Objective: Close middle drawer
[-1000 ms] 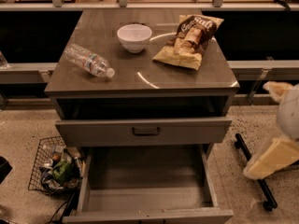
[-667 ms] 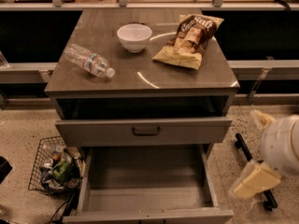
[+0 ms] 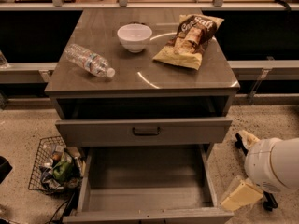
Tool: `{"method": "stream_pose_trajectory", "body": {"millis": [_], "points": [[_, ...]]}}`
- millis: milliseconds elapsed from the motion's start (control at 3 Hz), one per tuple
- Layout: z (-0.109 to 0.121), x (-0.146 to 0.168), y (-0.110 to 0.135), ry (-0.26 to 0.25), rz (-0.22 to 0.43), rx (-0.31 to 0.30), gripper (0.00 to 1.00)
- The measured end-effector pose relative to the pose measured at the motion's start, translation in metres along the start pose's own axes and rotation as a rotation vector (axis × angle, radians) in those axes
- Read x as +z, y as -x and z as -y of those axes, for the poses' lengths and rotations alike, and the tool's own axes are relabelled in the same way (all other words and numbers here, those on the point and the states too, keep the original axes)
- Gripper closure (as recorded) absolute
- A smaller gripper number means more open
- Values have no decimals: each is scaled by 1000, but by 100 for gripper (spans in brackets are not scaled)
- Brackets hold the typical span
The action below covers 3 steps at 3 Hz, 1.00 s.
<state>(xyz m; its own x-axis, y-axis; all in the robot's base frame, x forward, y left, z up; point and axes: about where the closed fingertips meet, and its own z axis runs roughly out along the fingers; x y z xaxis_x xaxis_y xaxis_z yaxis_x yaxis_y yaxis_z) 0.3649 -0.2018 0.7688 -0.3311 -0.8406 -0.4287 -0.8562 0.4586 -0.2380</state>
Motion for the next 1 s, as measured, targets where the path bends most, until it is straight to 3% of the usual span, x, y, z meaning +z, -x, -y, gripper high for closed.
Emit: {"method": "stream_pose_trajectory", "body": {"millis": [333, 667, 1000], "points": [[-8, 14, -7, 9, -1, 7, 0], [-63, 95, -49, 74, 31, 59, 0], [-103, 160, -65, 112, 65, 57, 3]]}}
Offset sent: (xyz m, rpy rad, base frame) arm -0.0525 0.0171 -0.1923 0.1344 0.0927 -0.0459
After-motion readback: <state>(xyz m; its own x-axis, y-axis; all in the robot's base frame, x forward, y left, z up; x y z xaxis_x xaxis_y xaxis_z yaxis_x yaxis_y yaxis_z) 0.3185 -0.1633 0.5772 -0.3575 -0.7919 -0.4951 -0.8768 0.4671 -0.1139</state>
